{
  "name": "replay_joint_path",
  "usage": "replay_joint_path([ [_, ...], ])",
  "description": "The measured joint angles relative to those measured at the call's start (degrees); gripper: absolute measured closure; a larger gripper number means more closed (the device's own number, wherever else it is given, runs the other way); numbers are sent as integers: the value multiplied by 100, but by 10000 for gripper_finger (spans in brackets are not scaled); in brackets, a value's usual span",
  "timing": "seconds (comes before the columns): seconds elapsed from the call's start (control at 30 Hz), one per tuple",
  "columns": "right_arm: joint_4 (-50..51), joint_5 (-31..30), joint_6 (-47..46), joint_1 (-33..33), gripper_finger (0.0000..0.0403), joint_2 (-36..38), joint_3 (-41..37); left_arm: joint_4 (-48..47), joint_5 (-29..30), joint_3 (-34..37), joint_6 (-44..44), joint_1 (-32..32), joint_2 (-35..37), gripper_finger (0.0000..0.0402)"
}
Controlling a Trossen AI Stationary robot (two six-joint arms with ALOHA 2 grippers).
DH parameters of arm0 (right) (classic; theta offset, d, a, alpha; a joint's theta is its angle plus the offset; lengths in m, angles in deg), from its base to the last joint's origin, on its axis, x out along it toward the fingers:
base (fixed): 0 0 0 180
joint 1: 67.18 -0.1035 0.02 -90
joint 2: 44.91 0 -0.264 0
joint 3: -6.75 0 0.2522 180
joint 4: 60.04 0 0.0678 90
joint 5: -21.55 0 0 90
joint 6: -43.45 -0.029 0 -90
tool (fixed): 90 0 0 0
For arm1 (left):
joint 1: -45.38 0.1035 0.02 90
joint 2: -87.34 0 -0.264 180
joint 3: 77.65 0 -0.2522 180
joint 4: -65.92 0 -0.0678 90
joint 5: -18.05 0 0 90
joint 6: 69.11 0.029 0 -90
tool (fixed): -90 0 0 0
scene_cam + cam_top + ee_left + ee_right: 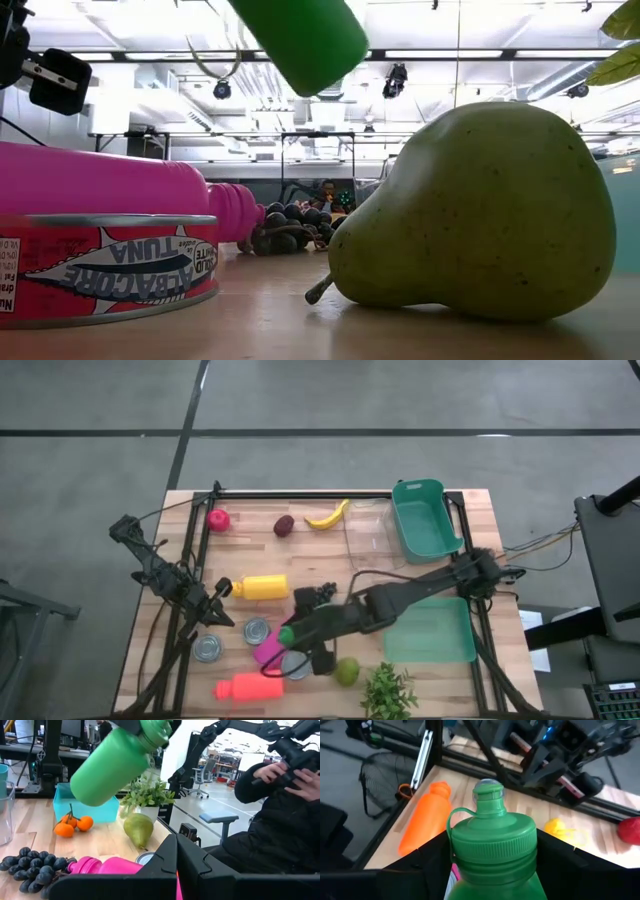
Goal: Pick & Place Food Item
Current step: Put the green water bottle into the green bin
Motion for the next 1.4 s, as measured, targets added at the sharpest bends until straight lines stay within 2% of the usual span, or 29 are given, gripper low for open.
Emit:
replay_joint_path([
  [0.1, -896, -16, -101, -4, 158, 467, -1033, 0, 0, 0, -1, 0, 0, 402],
  [0.33, -3370, -271, -430, -17, 188, 1379, -3283, 2, 2, 0, -1, 0, 0, 402],
  [0.57, -5589, -368, -665, -55, 150, 1623, -4887, -1, 2, 0, -1, -1, -2, 402],
  [0.67, -6313, -412, -628, -54, 152, 1598, -5368, 0, 2, 0, -1, 0, -2, 402],
  [0.87, -6800, -435, -625, -52, 189, 1596, -5877, 0, 2, 0, 0, 0, -1, 402],
  [1.03, -6856, -445, -621, -52, 177, 1543, -6005, 0, 2, 0, 0, 0, 0, 402],
  [1.17, -7291, -445, -502, -52, 161, 1314, -6028, 0, 2, 0, 0, 0, -1, 402],
  [1.4, -8428, -481, -195, -35, 183, 827, -6052, 0, 2, 0, 0, 0, 0, 402],
])
